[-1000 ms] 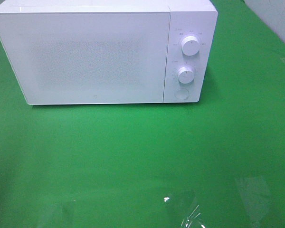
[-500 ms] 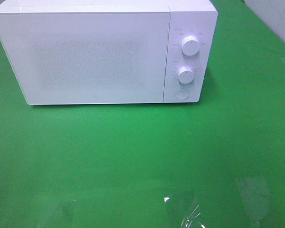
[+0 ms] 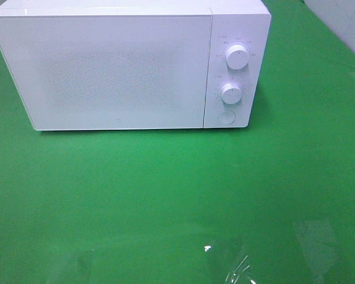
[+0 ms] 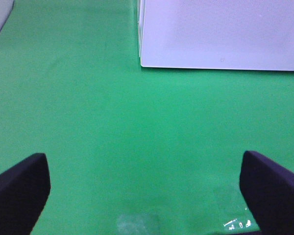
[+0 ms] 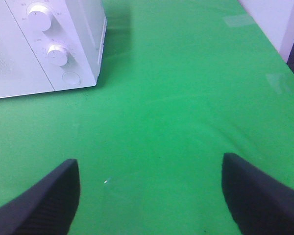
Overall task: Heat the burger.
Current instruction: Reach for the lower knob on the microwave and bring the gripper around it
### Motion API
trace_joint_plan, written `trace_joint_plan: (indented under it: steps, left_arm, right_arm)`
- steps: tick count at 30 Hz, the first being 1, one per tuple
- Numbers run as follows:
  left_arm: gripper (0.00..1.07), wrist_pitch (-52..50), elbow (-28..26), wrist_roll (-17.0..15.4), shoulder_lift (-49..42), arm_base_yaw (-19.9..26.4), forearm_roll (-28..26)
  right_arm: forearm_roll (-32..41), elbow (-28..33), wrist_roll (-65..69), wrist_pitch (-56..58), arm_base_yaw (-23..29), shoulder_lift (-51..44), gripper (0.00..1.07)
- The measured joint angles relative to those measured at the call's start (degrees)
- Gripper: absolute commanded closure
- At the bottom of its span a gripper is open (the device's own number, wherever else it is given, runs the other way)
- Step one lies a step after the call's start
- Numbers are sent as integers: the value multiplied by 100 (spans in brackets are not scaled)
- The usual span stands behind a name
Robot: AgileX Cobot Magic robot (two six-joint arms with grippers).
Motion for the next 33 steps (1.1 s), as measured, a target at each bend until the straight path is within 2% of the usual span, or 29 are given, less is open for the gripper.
trace_joint_plan:
  steps: [33]
  left_arm:
    - [10, -6, 0, 0, -172, 46, -34]
  right_arm:
    - [0, 0, 0, 0, 0, 0, 31]
